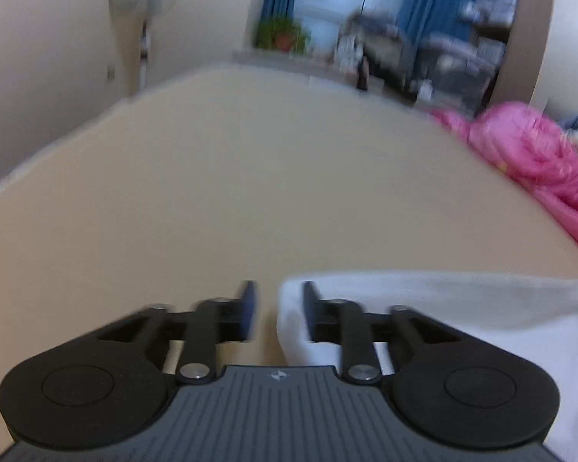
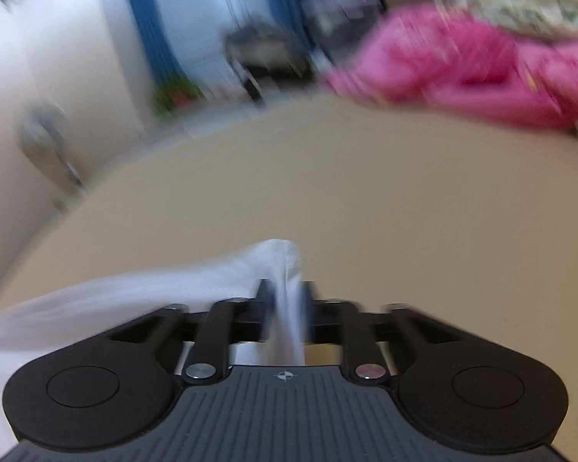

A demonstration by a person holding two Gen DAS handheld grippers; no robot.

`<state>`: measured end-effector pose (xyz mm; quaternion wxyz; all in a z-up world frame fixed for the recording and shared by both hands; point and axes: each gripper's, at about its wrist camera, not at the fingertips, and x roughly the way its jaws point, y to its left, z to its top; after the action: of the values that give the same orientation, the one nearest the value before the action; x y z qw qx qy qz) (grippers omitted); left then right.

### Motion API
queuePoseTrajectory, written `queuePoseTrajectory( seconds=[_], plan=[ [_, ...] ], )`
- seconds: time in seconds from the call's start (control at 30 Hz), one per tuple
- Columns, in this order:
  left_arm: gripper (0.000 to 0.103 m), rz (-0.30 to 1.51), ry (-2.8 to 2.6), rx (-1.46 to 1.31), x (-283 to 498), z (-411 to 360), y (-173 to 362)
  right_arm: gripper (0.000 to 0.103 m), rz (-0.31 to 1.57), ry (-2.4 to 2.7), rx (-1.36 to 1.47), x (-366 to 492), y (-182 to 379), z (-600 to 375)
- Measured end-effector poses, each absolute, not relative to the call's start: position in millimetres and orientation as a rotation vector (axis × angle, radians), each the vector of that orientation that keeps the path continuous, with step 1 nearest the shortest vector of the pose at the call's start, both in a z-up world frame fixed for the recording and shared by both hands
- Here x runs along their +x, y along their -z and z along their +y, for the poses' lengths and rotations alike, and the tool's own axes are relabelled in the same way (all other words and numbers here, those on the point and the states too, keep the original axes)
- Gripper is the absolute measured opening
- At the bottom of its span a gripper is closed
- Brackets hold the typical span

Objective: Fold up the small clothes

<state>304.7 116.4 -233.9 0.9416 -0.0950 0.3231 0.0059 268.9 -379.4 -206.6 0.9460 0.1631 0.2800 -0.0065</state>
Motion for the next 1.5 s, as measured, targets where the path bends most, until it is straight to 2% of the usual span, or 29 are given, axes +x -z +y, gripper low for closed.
queuePoseTrajectory(
  seconds=[0.07, 0.27, 0.43, 0.57, 0.63, 0.7, 0.8, 0.87, 1.0, 1.13, 1.27, 1.37, 1.43, 1.5],
  plan=[
    [0.036, 0.634, -0.01, -0.218, 300, 122, 229, 0.042, 0.599, 0.035, 0.308, 271, 211, -374],
    [0.036, 0.562, 0.032, -0.208, 278, 131, 199, 0.042, 0.558, -0.01, 0.288, 245, 185, -364],
    [0.036, 0.637, 0.08, -0.22, 255, 126, 177, 0.042, 0.597, -0.04, 0.354, 217, 156, -364],
    [0.036, 0.711, 0.085, -0.164, 224, 126, 144, 0.045, 0.606, -0.089, 0.254, 168, 137, -354],
    [0.043, 0.721, 0.103, -0.16, 198, 131, 128, 0.049, 0.604, -0.127, 0.228, 142, 133, -352],
    [0.055, 0.717, 0.106, -0.165, 171, 135, 120, 0.05, 0.607, -0.137, 0.222, 122, 136, -351],
    [0.06, 0.712, 0.1, -0.197, 138, 137, 130, 0.05, 0.632, -0.121, 0.257, 103, 157, -354],
    [0.06, 0.751, 0.063, -0.268, 118, 142, 153, 0.05, 0.688, -0.092, 0.277, 102, 172, -357],
    [0.06, 0.883, 0.052, -0.354, 110, 140, 188, 0.05, 0.724, -0.075, 0.327, 102, 188, -366],
    [0.068, 0.913, 0.102, -0.306, 113, 136, 200, 0.05, 0.8, -0.076, 0.308, 101, 206, -369],
    [0.068, 0.992, 0.123, -0.337, 114, 139, 217, 0.05, 0.824, -0.068, 0.313, 99, 215, -371],
    [0.066, 0.995, 0.153, -0.259, 112, 129, 220, 0.05, 0.844, -0.063, 0.311, 96, 221, -373],
    [0.055, 1.0, 0.167, -0.228, 111, 126, 224, 0.05, 0.848, -0.068, 0.299, 94, 223, -372],
    [0.036, 1.008, 0.181, -0.216, 110, 126, 227, 0.045, 0.843, -0.074, 0.29, 91, 222, -372]
  ],
)
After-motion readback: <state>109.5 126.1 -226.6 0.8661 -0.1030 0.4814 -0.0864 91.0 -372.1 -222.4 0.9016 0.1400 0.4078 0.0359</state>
